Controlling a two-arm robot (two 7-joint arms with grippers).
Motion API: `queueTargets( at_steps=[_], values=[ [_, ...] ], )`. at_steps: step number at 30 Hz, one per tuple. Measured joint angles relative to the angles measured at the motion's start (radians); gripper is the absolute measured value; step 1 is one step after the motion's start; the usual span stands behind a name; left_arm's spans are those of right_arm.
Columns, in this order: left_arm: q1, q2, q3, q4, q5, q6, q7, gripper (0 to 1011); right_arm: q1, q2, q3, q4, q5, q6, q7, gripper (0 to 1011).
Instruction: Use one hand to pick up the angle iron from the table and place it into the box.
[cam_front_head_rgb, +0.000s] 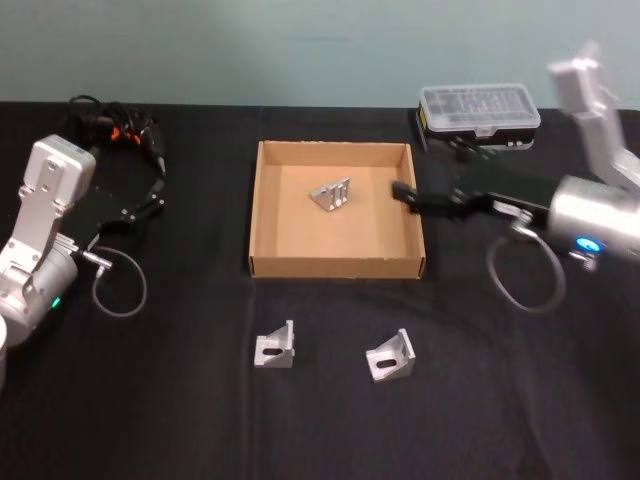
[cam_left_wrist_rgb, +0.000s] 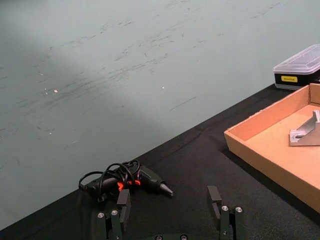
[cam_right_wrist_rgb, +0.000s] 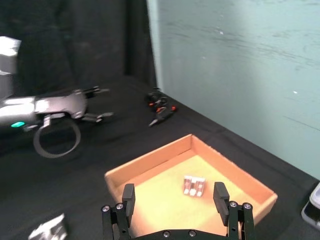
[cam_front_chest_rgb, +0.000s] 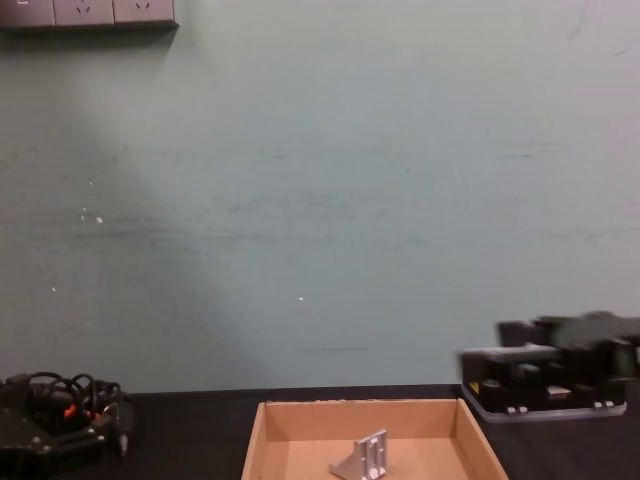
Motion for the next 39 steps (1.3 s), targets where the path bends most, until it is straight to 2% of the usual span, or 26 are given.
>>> queueTargets(
  at_steps=[4, 8, 12, 16, 17, 20, 21, 23, 29, 39],
  values=[
    [0.000, 0.000, 0.000, 0.000, 0.000, 0.000, 0.000, 1000, -0.047, 0.066, 0.026, 0.005, 0.056, -0.083, 0.096, 1000],
    [0.000, 0.000, 0.000, 0.000, 0.000, 0.000, 0.000, 1000, -0.072, 0.109, 0.040, 0.025, 0.093, -0.139, 0.169, 1000],
    [0.000, 0.000, 0.000, 0.000, 0.000, 0.000, 0.000, 1000, -0.080, 0.146, 0.038, 0.057, 0.117, -0.184, 0.246, 1000],
    [0.000, 0.000, 0.000, 0.000, 0.000, 0.000, 0.000, 1000, -0.066, 0.179, 0.009, 0.095, 0.124, -0.219, 0.345, 1000],
    [0.000, 0.000, 0.000, 0.000, 0.000, 0.000, 0.000, 1000, -0.056, 0.189, -0.008, 0.107, 0.123, -0.230, 0.387, 1000],
    [0.000, 0.000, 0.000, 0.000, 0.000, 0.000, 0.000, 1000, -0.037, 0.202, -0.040, 0.129, 0.115, -0.251, 0.457, 1000],
    [0.000, 0.000, 0.000, 0.000, 0.000, 0.000, 0.000, 1000, -0.023, 0.210, -0.065, 0.142, 0.102, -0.268, 0.503, 1000],
    [0.000, 0.000, 0.000, 0.000, 0.000, 0.000, 0.000, 1000, -0.001, 0.216, -0.100, 0.161, 0.079, -0.288, 0.558, 1000],
    [0.000, 0.000, 0.000, 0.000, 0.000, 0.000, 0.000, 1000, 0.036, 0.208, -0.165, 0.190, 0.038, -0.298, 0.607, 1000],
    [0.000, 0.000, 0.000, 0.000, 0.000, 0.000, 0.000, 1000, 0.065, 0.170, -0.230, 0.187, 0.010, -0.290, 0.602, 1000]
  ],
)
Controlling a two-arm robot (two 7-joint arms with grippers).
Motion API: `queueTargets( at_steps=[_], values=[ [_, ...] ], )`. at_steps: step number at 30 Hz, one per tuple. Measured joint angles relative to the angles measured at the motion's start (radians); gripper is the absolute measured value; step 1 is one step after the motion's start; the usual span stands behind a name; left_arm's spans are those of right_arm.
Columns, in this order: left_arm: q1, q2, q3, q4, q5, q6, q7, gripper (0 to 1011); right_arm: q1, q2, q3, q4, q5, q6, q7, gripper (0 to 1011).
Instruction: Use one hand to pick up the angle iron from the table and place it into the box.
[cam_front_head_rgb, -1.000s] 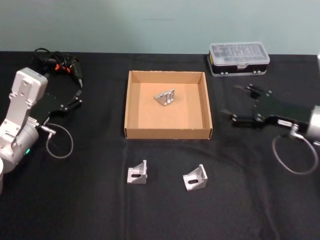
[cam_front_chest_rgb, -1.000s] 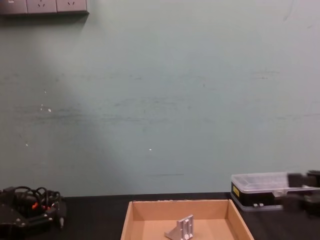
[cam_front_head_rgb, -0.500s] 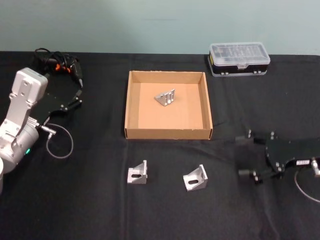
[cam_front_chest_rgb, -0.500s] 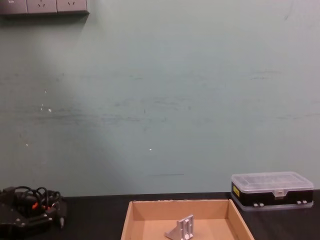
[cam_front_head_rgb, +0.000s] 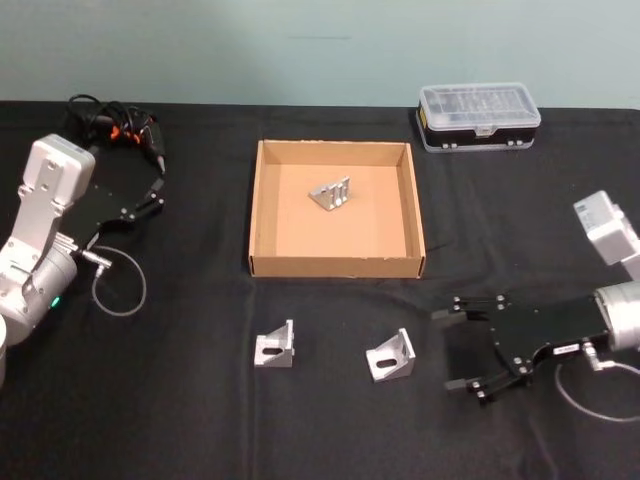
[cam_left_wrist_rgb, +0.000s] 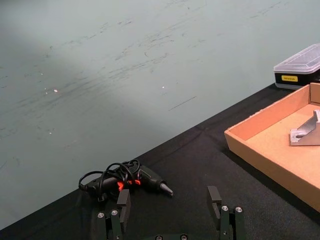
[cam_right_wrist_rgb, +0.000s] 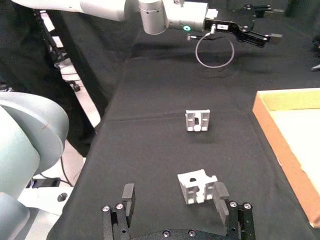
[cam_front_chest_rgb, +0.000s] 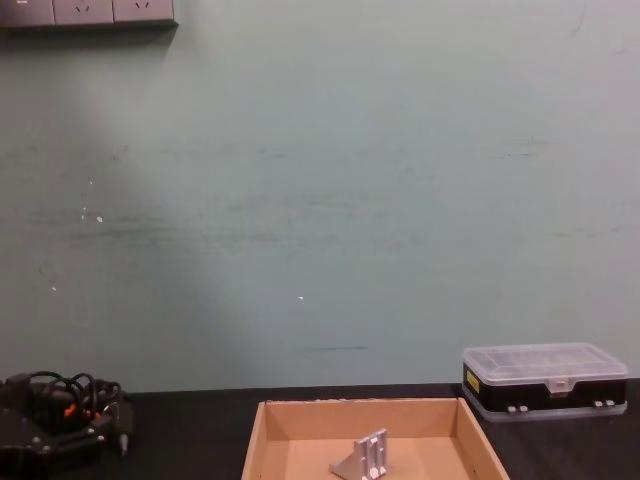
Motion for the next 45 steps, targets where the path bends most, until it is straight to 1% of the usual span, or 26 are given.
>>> queueTargets(
  at_steps=[6, 14, 18, 23, 38, 40, 45],
  values=[
    [0.000, 0.000, 0.000, 0.000, 0.000, 0.000, 0.000, 1000, 0.005, -0.018, -0.025, -0.008, -0.012, 0.005, -0.034, 1000],
    [0.000, 0.000, 0.000, 0.000, 0.000, 0.000, 0.000, 1000, 0.008, -0.045, -0.049, -0.006, -0.033, 0.015, -0.116, 1000],
    [0.000, 0.000, 0.000, 0.000, 0.000, 0.000, 0.000, 1000, 0.012, -0.054, -0.058, 0.001, -0.036, 0.018, -0.142, 1000],
    [0.000, 0.000, 0.000, 0.000, 0.000, 0.000, 0.000, 1000, 0.025, -0.063, -0.075, 0.017, -0.040, 0.020, -0.155, 1000],
    [0.000, 0.000, 0.000, 0.000, 0.000, 0.000, 0.000, 1000, 0.070, -0.091, -0.127, 0.084, -0.050, 0.014, -0.166, 1000],
    [0.000, 0.000, 0.000, 0.000, 0.000, 0.000, 0.000, 1000, 0.077, -0.095, -0.137, 0.093, -0.051, 0.016, -0.176, 1000],
    [0.000, 0.000, 0.000, 0.000, 0.000, 0.000, 0.000, 1000, 0.078, -0.096, -0.139, 0.095, -0.052, 0.017, -0.179, 1000]
  ],
)
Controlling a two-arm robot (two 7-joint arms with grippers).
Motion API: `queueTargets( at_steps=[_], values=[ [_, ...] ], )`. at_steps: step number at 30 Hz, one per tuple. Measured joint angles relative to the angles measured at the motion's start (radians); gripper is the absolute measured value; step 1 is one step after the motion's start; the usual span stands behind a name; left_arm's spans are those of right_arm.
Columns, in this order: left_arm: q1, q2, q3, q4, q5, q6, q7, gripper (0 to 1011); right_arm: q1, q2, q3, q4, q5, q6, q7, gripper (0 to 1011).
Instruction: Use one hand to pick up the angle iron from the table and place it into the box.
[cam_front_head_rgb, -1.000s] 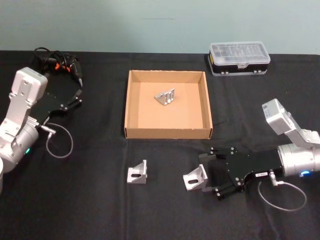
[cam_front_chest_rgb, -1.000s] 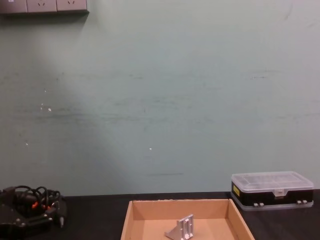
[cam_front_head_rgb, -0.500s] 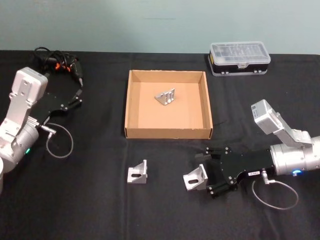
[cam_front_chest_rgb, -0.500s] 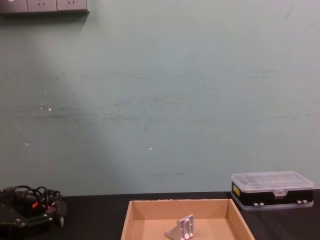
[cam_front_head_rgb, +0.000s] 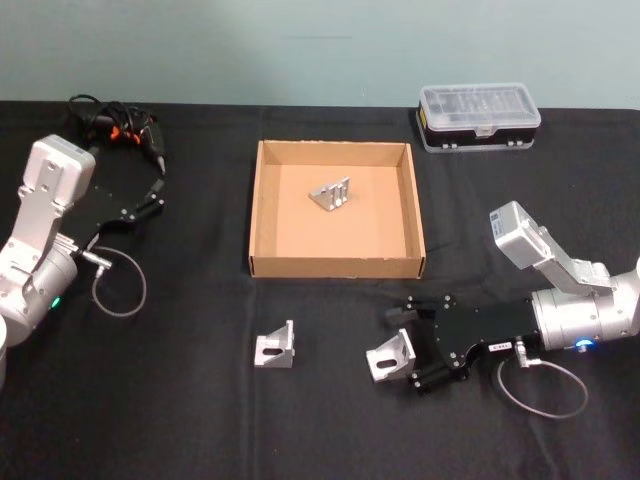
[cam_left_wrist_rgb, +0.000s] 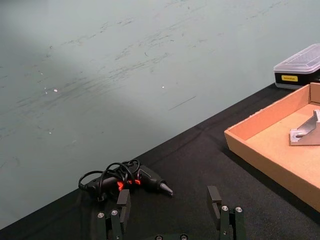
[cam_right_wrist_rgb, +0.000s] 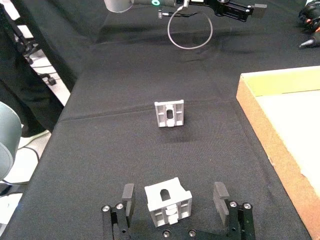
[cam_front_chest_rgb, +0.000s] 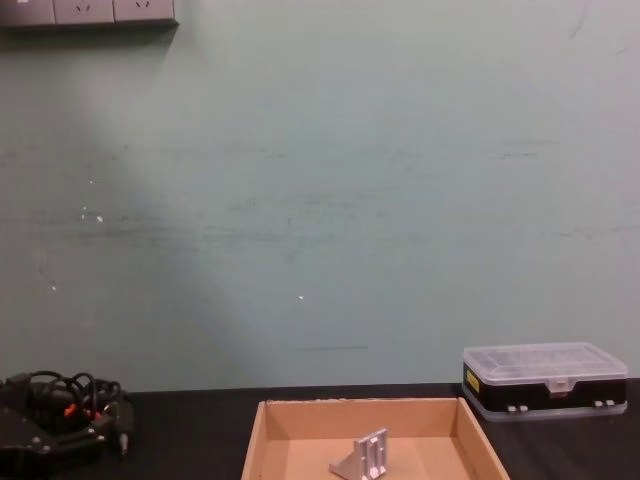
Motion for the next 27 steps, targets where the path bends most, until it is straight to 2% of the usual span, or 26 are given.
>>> queueTargets(
  at_steps=[5, 8, 12, 13, 25, 27],
  values=[
    [0.000, 0.000, 0.000, 0.000, 0.000, 0.000, 0.000, 1000, -0.001, 0.000, 0.001, -0.001, 0.001, 0.000, 0.001, 1000],
    [0.000, 0.000, 0.000, 0.000, 0.000, 0.000, 0.000, 1000, -0.001, 0.001, 0.002, -0.001, 0.001, -0.001, 0.002, 963],
    [0.000, 0.000, 0.000, 0.000, 0.000, 0.000, 0.000, 1000, -0.001, 0.001, 0.003, -0.001, 0.001, -0.001, 0.003, 861],
    [0.000, 0.000, 0.000, 0.000, 0.000, 0.000, 0.000, 1000, -0.001, 0.001, 0.003, -0.002, 0.001, -0.001, 0.003, 861],
    [0.000, 0.000, 0.000, 0.000, 0.000, 0.000, 0.000, 1000, -0.002, 0.002, 0.004, -0.003, 0.002, -0.003, 0.006, 477],
    [0.000, 0.000, 0.000, 0.000, 0.000, 0.000, 0.000, 1000, -0.002, 0.002, 0.004, -0.003, 0.002, -0.003, 0.006, 473]
  ],
)
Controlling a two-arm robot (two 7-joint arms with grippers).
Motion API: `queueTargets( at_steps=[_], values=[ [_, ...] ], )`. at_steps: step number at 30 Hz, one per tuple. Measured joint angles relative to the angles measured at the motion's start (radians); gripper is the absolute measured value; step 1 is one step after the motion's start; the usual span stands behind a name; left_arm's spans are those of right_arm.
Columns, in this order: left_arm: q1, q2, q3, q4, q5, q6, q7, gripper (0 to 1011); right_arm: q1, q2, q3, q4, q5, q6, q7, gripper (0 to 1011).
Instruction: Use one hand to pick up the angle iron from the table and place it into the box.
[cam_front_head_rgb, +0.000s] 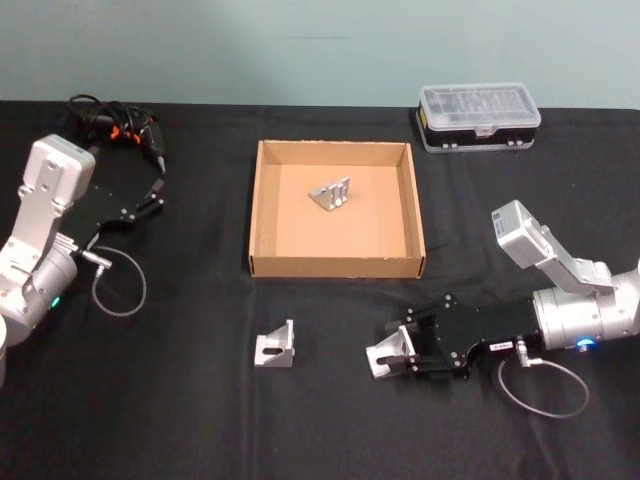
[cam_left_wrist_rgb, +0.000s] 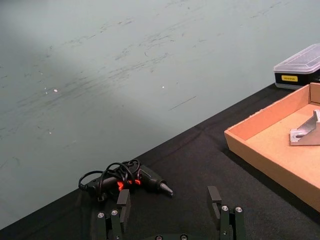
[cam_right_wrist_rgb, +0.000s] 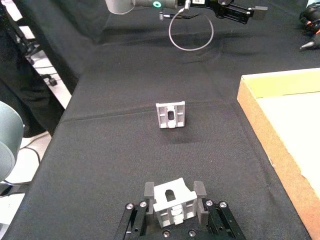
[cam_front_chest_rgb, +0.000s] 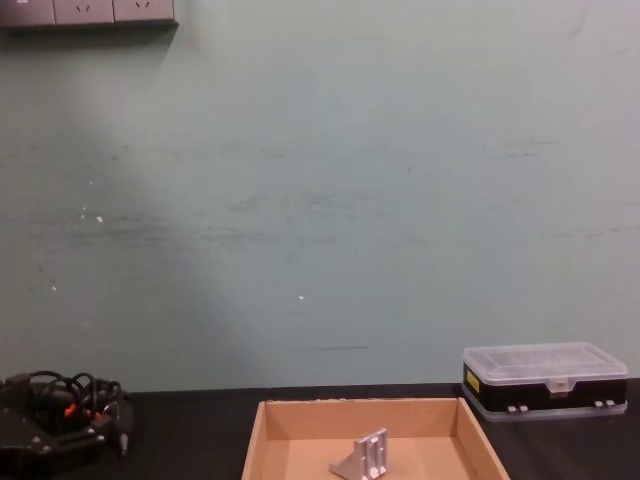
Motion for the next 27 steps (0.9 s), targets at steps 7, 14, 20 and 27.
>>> queueTargets(
  at_steps=[7, 14, 20, 27],
  values=[
    [0.000, 0.000, 0.000, 0.000, 0.000, 0.000, 0.000, 1000, -0.001, 0.001, 0.002, -0.002, 0.005, -0.002, 0.000, 473],
    [0.000, 0.000, 0.000, 0.000, 0.000, 0.000, 0.000, 1000, -0.010, 0.020, 0.032, -0.058, 0.074, 0.004, -0.018, 473],
    [0.000, 0.000, 0.000, 0.000, 0.000, 0.000, 0.000, 1000, 0.011, 0.028, 0.069, -0.110, 0.151, 0.048, -0.044, 473],
    [0.000, 0.000, 0.000, 0.000, 0.000, 0.000, 0.000, 1000, 0.080, 0.002, 0.088, -0.098, 0.186, 0.124, -0.108, 472]
  ],
)
